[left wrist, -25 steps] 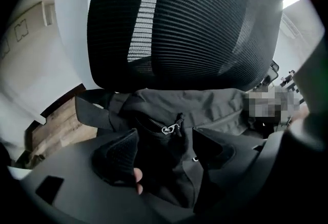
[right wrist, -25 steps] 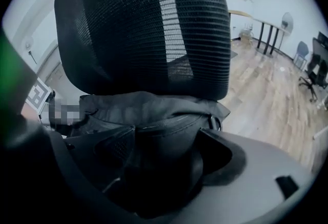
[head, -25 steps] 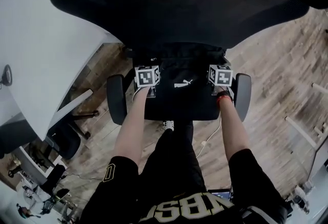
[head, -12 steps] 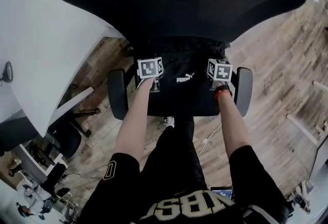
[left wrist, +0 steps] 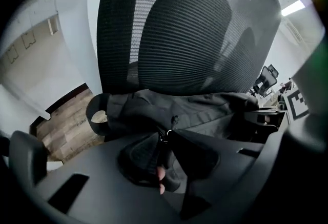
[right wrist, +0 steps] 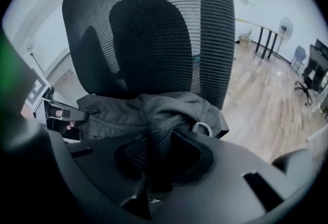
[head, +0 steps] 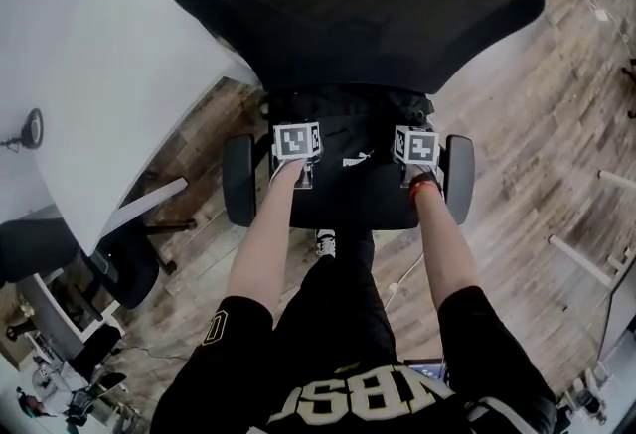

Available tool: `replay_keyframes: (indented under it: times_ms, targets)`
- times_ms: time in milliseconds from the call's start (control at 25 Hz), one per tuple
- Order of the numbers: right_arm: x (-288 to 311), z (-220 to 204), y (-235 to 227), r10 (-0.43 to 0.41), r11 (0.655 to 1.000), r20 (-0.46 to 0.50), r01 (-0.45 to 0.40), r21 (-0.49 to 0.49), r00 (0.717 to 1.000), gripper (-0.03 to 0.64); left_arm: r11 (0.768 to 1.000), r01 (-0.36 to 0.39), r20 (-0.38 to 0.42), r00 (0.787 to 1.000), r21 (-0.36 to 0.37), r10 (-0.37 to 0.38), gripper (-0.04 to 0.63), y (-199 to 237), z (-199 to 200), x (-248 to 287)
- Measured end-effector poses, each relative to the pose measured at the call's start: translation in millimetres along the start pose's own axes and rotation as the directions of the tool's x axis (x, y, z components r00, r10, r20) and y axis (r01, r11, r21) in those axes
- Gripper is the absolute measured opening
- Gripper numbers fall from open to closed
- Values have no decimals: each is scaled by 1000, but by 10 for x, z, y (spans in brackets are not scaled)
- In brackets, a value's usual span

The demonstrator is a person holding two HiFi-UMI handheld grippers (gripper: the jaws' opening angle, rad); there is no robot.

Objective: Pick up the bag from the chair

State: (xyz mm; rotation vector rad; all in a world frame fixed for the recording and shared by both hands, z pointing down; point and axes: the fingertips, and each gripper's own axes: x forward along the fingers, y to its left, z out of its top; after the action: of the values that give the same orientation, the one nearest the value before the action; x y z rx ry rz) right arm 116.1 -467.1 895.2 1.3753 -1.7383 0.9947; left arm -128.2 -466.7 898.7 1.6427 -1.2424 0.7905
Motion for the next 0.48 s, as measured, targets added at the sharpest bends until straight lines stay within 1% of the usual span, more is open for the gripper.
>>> replay_keyframes:
  times_ms: [80, 120, 240, 360, 480]
  targets:
    - [-97, 21, 21, 2, 1000, 6, -2, 0, 1000, 71, 1000, -13, 34, 999, 16, 13, 86, -2, 95, -126]
    - [-170, 48, 36, 1, 1000, 10, -1, 0, 1000, 71, 1000, -12, 39, 999, 15, 11, 86, -17, 113, -193]
    - [-414, 115, 89, -5, 1000, 26, 5, 7, 1000, 71, 1000, 16, 39, 999, -21, -15, 84, -116, 90, -407]
    - [-662, 164, 143, -4, 1000, 52, 3, 13, 999, 71, 1000, 7, 117, 993, -28, -4, 83, -139, 203, -679]
    - [-949, 267, 197, -8, 1000, 94, 6, 12, 996, 71, 1000, 6, 162, 987, -16, -3, 83, -232, 276, -969]
